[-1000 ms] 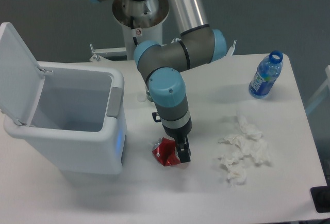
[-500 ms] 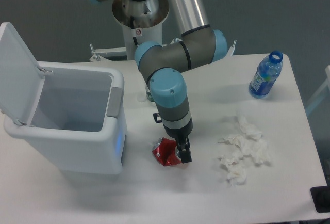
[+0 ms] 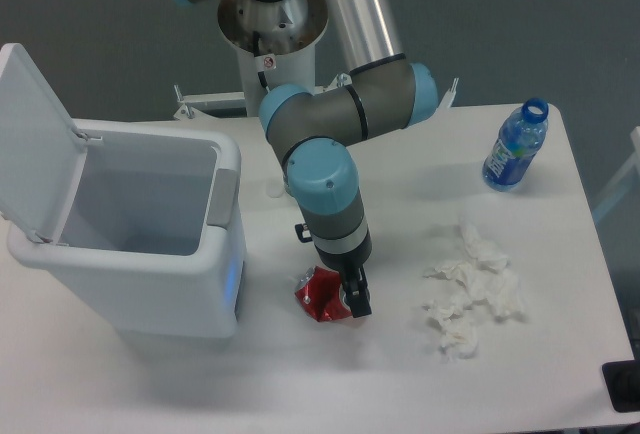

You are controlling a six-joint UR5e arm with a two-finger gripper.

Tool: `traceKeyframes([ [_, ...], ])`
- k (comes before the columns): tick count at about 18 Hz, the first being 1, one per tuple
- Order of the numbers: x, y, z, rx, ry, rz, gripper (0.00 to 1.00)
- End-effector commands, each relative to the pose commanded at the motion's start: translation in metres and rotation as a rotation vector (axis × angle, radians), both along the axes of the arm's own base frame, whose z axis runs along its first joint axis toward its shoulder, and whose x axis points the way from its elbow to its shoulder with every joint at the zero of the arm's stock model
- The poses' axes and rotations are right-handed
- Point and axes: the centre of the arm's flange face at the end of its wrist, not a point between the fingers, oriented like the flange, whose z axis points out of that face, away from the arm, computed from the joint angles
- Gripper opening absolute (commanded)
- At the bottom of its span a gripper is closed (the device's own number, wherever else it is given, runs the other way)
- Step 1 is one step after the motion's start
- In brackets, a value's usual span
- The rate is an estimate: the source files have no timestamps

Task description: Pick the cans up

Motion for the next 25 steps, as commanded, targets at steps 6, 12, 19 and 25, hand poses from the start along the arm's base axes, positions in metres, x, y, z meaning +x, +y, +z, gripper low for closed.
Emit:
traceKeyframes([
  [6, -0.001, 0.006, -0.009, -0.010, -0.008, -0.017, 1.00],
  [12, 0.003, 0.021, -0.025, -0.031, -0.021, -0.074, 1.00],
  [19, 0.001, 0.019, -0.028, -0.049, -0.026, -0.127, 1.00],
  [25, -0.002, 0.015, -0.031, -0.106, 0.004, -0.165, 0.97],
])
